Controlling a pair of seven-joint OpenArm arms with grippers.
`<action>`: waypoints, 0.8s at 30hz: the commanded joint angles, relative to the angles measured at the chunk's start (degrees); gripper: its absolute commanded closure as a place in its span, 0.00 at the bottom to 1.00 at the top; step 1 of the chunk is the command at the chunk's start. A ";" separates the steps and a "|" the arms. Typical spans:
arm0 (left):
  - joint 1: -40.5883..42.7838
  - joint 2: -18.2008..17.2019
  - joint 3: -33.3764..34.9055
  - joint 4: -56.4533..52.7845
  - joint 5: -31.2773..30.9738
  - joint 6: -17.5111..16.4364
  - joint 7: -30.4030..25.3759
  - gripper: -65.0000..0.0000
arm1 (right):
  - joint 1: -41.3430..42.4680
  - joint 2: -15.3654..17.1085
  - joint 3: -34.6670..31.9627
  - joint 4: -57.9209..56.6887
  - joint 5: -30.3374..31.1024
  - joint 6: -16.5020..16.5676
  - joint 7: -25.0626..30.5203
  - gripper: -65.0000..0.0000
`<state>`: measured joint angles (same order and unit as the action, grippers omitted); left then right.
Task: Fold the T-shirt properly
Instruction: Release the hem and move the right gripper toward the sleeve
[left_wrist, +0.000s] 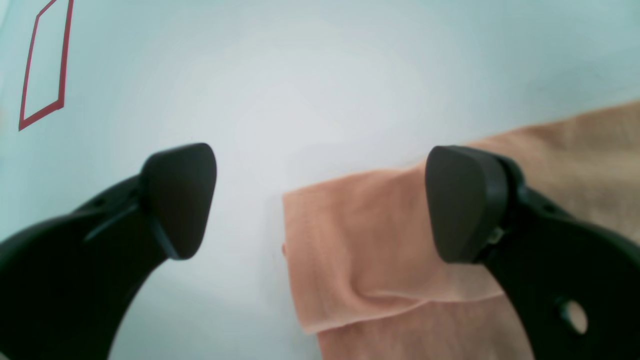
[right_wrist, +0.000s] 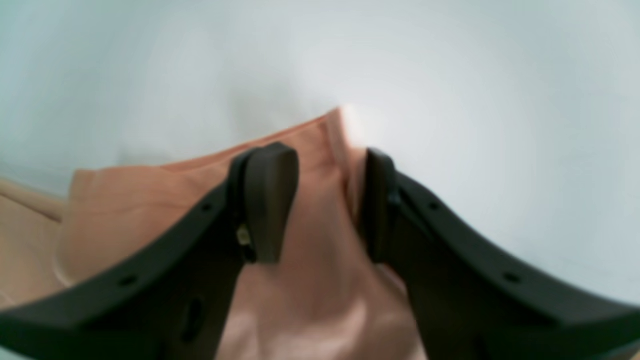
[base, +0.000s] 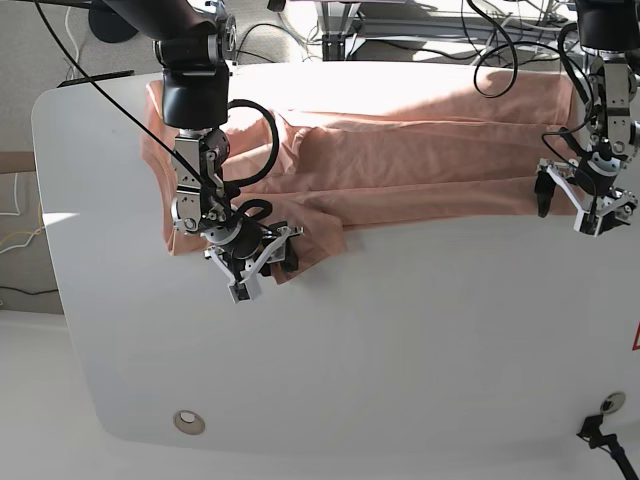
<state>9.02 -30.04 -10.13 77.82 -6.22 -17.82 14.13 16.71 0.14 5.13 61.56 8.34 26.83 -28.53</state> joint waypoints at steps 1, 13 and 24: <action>-0.71 -1.30 -0.55 0.73 -0.24 0.55 -0.99 0.03 | 0.65 -0.01 -0.42 0.73 0.23 0.12 -0.34 0.65; -0.97 -1.30 -0.64 -2.17 -0.24 0.55 -0.99 0.03 | -3.65 0.08 -0.16 15.93 0.32 5.04 -11.16 1.00; -2.20 -1.21 -0.37 -4.46 -0.24 0.55 -0.99 0.03 | -17.72 0.08 -0.07 45.82 0.32 13.17 -27.77 1.00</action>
<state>7.35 -29.98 -10.11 72.75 -6.20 -17.78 14.11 -1.76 0.14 4.99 104.60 7.79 39.90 -56.36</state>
